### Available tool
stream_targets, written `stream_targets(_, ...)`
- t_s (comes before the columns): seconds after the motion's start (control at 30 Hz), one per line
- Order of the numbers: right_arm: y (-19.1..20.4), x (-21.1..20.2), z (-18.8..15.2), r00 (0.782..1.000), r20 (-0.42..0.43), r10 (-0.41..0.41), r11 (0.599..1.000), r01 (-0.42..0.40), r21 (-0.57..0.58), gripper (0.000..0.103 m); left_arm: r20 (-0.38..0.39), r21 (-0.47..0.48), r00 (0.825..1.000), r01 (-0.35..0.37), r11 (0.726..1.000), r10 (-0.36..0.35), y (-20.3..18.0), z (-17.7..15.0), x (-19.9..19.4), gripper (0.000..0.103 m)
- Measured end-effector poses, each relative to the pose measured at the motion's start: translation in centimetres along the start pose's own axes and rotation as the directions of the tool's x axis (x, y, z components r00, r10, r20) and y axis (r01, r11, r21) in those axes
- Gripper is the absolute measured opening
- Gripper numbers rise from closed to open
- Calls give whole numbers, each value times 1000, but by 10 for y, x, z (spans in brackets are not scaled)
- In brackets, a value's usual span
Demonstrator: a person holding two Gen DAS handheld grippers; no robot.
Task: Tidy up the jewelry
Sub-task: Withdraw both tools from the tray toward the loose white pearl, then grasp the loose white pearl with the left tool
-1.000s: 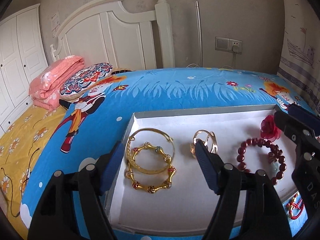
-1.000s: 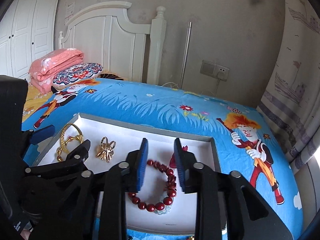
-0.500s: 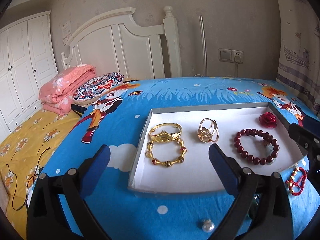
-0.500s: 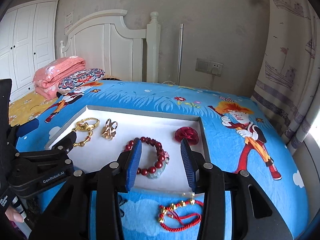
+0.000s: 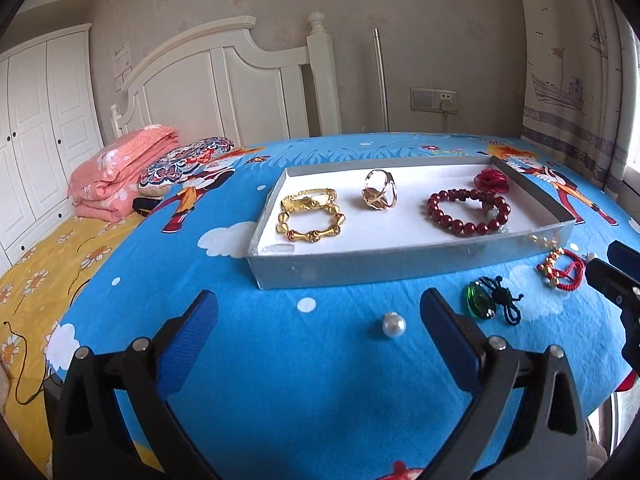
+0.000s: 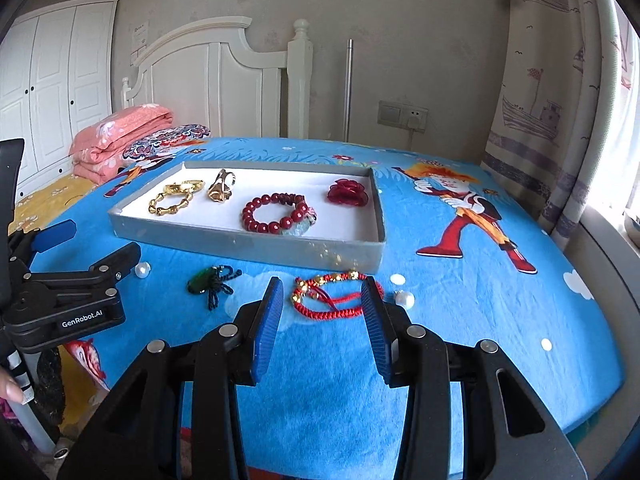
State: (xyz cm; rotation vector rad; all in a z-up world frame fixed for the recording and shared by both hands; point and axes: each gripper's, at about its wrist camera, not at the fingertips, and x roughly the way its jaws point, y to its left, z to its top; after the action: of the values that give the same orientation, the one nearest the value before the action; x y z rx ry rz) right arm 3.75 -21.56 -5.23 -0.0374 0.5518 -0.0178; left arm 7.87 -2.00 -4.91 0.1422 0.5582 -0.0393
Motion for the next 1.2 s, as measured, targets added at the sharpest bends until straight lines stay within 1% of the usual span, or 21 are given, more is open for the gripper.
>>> stream_targets(0.17, 5, -2, -2, 1000, 18, 8, 1000, -8, -11, 39, -32, -5, 999, 18, 1000, -18, 0, -10, 7, 98)
stream_targets(0.27, 9, -2, -4, 1000, 25, 17, 1000, -16, -27, 39, -34, 0, 999, 23, 1000, -23, -3, -11, 9, 98)
stream_targets(0.43, 1, 1, -5, 1000, 11, 16, 1000, -16, 6, 39, -46, 23, 998, 35, 999, -34, -11, -13, 14, 98)
stream_targets(0.53, 1, 0, -6, 1000, 17, 14, 1000, -14, 10, 39, -49, 24, 998, 45, 999, -44, -14, -14, 16, 93)
stream_targets(0.67, -1, 0, -6, 1000, 21, 14, 1000, -14, 18, 39, -46, 30, 998, 40, 999, -39, -16, -13, 17, 93)
stream_targets(0.7, -3, 1, -7, 1000, 16, 13, 1000, -13, 24, 39, -45, 31, 998, 41, 999, -40, -16, -13, 18, 90)
stream_targets(0.73, -4, 2, -7, 1000, 12, 12, 999, -12, 30, 39, -43, 35, 998, 46, 998, -45, -17, -13, 17, 84)
stream_targets(0.77, -6, 3, -8, 1000, 8, 11, 999, -11, 34, 39, -40, 39, 998, 55, 998, -53, -19, -13, 17, 81)
stream_targets(0.83, -6, 3, -8, 1000, 7, 7, 999, -8, 37, 39, -35, 44, 996, 80, 996, -79, -21, -14, 16, 68)
stream_targets(0.87, -6, 3, -8, 1000, 9, 6, 999, -6, 36, 39, -33, 46, 995, 93, 995, -92, -21, -14, 16, 64)
stream_targets(0.9, -4, 3, -8, 1000, 10, 6, 1000, -6, 31, 39, -31, 48, 994, 103, 993, -102, -22, -15, 15, 51)
stream_targets(0.93, -3, 3, -8, 1000, 10, 8, 1000, -8, 23, 39, -30, 51, 993, 112, 992, -110, -22, -15, 15, 29)
stream_targets(0.97, 0, 3, -7, 1000, 10, 11, 1000, -11, 13, 39, -32, 54, 993, 119, 991, -117, -22, -15, 15, 20)
stream_targets(1.0, 4, 3, -7, 1000, 10, 16, 1000, -16, 3, 39, -33, 55, 993, 114, 992, -112, -22, -16, 15, 13)
stream_targets(1.1, 15, 6, -6, 999, 4, 37, 999, -37, -28, 39, -31, 43, 995, 94, 995, -93, -17, -18, 15, 13)
stream_targets(1.2, 27, 10, -4, 999, -3, 55, 997, -55, -56, 39, -35, 19, 998, 58, 998, -57, -8, -18, 16, 13)
